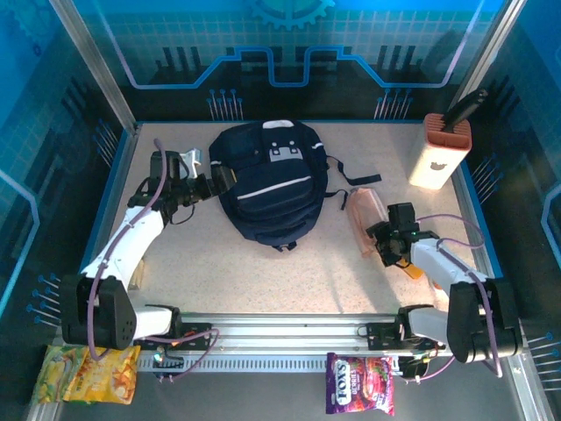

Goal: Pack the student bag
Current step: Rotate the pencil pouch at the middle-right of the table, then pick up the book from the middle-right of the table, then open the student bag at the top-center of the table.

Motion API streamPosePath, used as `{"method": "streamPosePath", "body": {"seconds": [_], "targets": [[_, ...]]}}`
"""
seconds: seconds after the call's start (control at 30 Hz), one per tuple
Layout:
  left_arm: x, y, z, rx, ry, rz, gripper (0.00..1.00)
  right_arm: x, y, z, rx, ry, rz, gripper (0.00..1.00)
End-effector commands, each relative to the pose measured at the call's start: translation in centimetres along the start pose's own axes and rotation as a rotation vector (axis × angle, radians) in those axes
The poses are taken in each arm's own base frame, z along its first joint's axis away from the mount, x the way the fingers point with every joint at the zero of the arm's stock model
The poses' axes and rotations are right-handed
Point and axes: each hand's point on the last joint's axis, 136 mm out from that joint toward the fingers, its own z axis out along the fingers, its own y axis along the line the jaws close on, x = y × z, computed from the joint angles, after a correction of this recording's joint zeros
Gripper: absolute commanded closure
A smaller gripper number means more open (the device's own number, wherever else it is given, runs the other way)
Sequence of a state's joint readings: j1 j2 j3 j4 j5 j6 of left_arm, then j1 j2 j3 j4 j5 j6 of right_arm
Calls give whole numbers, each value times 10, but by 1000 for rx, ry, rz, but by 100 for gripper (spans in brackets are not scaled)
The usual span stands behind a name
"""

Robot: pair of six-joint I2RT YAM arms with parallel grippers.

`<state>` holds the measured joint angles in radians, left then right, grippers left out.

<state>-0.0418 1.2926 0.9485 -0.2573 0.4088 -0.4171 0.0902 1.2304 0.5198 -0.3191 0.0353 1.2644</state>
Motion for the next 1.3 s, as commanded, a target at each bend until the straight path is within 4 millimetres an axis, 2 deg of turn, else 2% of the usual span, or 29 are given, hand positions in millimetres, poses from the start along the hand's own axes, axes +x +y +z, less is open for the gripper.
{"method": "streamPosePath", "body": {"seconds": [0.0,0.2,0.33,0.47,0.67,0.8,0.97,1.07,1.27], "targets": [[1,-10,2,33,26,20,2,-3,1,7,8,5,-19,39],[13,-19,12,23,72,64,4,-5,-4,8,9,-9,-36,65],[27,-30,22,26,122,112,5,-9,4,0,-16,-32,-75,80],[44,-45,35,14,177,191,6,-16,20,-17,-84,-72,-125,89],[62,-61,58,-65,241,359,7,-23,44,-53,-196,-123,-181,90],[74,-68,75,-111,300,551,10,-27,52,-71,-255,-134,-190,90],[78,-75,95,-192,346,725,22,-28,57,-81,-307,-122,-186,90],[90,-81,109,-213,404,849,25,-28,60,-87,-335,-118,-183,90],[95,-69,132,-298,493,994,37,-31,66,-94,-364,-120,-189,89]]}}
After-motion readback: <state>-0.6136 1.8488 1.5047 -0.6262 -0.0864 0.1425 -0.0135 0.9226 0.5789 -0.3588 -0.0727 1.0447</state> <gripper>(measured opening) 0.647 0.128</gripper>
